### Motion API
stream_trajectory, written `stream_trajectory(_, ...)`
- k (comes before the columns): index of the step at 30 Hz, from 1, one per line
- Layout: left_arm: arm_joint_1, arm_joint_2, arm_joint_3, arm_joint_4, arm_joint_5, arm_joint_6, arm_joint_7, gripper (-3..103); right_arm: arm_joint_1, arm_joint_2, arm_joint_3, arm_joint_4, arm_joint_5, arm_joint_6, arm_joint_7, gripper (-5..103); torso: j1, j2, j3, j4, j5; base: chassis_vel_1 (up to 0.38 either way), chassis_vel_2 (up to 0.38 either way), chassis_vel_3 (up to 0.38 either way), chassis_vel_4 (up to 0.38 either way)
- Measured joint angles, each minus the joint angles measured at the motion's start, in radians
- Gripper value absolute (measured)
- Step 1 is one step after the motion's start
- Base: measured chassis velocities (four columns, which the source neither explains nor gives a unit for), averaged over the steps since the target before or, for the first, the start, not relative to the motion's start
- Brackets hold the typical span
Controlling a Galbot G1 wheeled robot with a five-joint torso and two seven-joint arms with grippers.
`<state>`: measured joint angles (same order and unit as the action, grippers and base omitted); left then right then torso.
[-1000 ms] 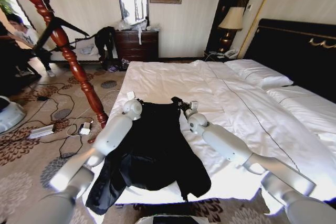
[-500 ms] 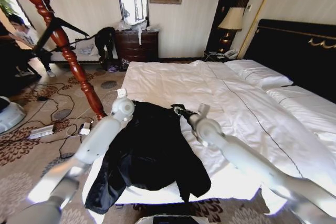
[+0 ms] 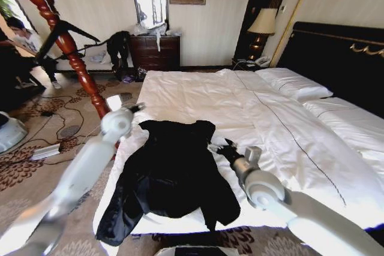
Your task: Pick up the clothes from the bed and hang them on the clothes hanger.
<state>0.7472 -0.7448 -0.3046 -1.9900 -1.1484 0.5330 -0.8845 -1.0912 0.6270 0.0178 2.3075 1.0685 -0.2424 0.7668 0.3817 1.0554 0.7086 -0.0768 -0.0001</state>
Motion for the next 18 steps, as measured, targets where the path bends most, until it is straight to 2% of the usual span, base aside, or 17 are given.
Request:
stream_trajectory(1,0.000,0.000,0.000,0.000,0.000,0.000,0.000,100,0.000,0.000,0.000,0.000,0.000,0.000,0.000,100,0.000,0.000,0.000,0.0000,0.0000,0.000,0.000,0.000,0.000)
stream_trajectory(2,0.112,0.027,-0.073,-0.049,0.043,0.002,0.017,100,-0.032,0.013,0.015,0.000,-0.008,-0.004,0.002,100,0.000,0.000,0.000,0.0001,0.0009,0.000,0.000,0.000,0.000)
stream_trajectory(4,0.342,0.034,-0.188,-0.136,0.149,-0.031,0.057,100,-0.073,0.046,0.031,0.000,-0.014,-0.006,0.005,100,-0.001,0.000,0.000,0.0000,-0.0015,0.000,0.000,0.000,0.000)
stream_trajectory(5,0.490,0.006,-0.248,-0.188,0.221,-0.093,0.086,100,-0.097,0.071,0.033,-0.004,-0.018,-0.006,0.007,100,0.000,0.000,0.000,-0.0008,-0.0003,0.000,0.000,0.000,0.000)
stream_trajectory(6,0.587,-0.029,-0.289,-0.223,0.266,-0.136,0.105,100,-0.113,0.089,0.033,-0.009,-0.023,-0.008,0.008,100,0.000,0.000,0.000,-0.0009,-0.0003,0.000,0.000,0.000,0.000)
stream_trajectory(7,0.587,-0.029,-0.289,-0.223,0.266,-0.136,0.105,100,-0.113,0.089,0.033,-0.009,-0.023,-0.008,0.008,100,0.000,0.000,0.000,-0.0009,-0.0003,0.000,0.000,0.000,0.000)
stream_trajectory(11,0.846,-0.151,-0.431,-0.355,0.363,-0.240,0.140,100,-0.172,0.158,0.029,-0.045,-0.078,-0.007,-0.005,100,0.000,0.000,0.000,-0.0014,0.0006,0.000,0.000,0.000,0.000)
stream_trajectory(12,0.846,-0.151,-0.431,-0.355,0.363,-0.240,0.140,100,-0.172,0.158,0.029,-0.045,-0.078,-0.007,-0.005,100,0.000,0.000,0.000,-0.0014,0.0006,0.000,0.000,0.000,0.000)
stream_trajectory(14,0.929,-0.201,-0.468,-0.399,0.395,-0.268,0.152,100,-0.185,0.178,0.032,-0.072,-0.116,0.009,-0.032,100,0.000,0.000,0.000,-0.0013,-0.0001,0.000,0.000,0.000,0.000)
stream_trajectory(16,1.016,-0.273,-0.467,-0.433,0.495,-0.304,0.178,100,-0.189,0.198,0.042,-0.118,-0.163,0.046,-0.077,100,0.000,0.000,0.000,-0.0011,0.0005,0.000,0.000,0.000,0.000)
stream_trajectory(17,1.016,-0.273,-0.467,-0.433,0.495,-0.304,0.178,100,-0.189,0.198,0.042,-0.118,-0.163,0.046,-0.077,100,0.000,0.000,0.000,-0.0011,0.0005,0.000,0.000,0.000,0.000)
stream_trajectory(18,1.032,-0.291,-0.459,-0.436,0.536,-0.317,0.190,100,-0.190,0.204,0.046,-0.129,-0.173,0.059,-0.091,100,0.000,0.000,0.000,-0.0011,0.0004,0.000,0.000,0.000,0.000)
